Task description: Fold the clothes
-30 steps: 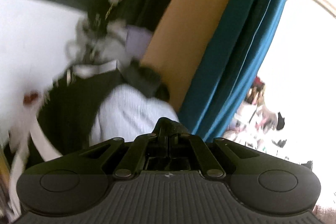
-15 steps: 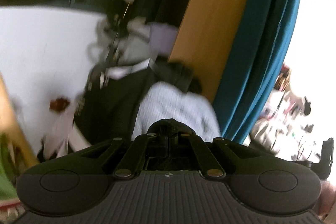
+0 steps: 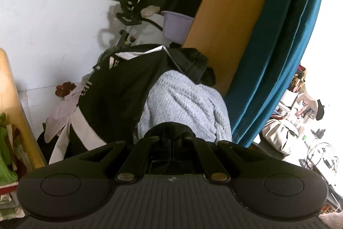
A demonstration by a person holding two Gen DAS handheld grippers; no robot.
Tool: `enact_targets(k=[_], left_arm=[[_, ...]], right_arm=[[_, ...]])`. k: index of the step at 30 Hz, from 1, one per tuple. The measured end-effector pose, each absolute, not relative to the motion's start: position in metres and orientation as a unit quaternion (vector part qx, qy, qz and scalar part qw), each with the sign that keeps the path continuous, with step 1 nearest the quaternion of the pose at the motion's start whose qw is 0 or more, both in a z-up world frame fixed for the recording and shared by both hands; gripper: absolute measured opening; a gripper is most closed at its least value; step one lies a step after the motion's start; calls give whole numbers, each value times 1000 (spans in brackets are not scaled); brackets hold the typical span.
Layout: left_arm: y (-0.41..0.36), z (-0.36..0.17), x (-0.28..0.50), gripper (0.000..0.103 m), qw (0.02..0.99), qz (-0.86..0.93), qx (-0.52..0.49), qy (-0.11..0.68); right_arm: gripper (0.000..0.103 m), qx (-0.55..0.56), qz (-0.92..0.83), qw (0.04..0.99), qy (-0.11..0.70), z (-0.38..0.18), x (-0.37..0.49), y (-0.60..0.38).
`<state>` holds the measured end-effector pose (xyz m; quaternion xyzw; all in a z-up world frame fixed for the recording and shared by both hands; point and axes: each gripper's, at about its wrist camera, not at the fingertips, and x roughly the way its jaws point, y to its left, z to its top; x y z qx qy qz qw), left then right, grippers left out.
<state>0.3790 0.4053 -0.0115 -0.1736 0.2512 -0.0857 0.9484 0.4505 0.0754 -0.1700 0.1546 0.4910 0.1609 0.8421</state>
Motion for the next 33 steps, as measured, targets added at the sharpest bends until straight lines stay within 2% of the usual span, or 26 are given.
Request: enact_targets(k=[2, 6, 13, 14, 17, 27, 33], left_arm=[[405, -7, 378, 1, 949, -90, -172, 247], [401, 0, 381, 1, 950, -95, -169, 246], [401, 8, 375, 1, 950, -99, -166, 246], [402, 10, 373, 1, 950, -100, -164, 245], [405, 12, 369, 1, 951, -98, -164, 241], [424, 11, 370, 1, 954, -67, -191, 221], [407, -49, 387, 1, 934, -67, -178, 304]], right_arm=[[35, 157, 184, 836, 493, -172, 453, 86], [46, 164, 215, 818, 507, -191, 459, 117], [46, 206, 224, 792, 529, -218, 475, 159], [44, 209, 222, 791, 530, -219, 477, 160], [4, 219, 212, 795, 524, -214, 478, 155], [3, 264, 115, 879, 379, -124, 455, 47], [3, 196, 99, 880, 422, -161, 466, 36]])
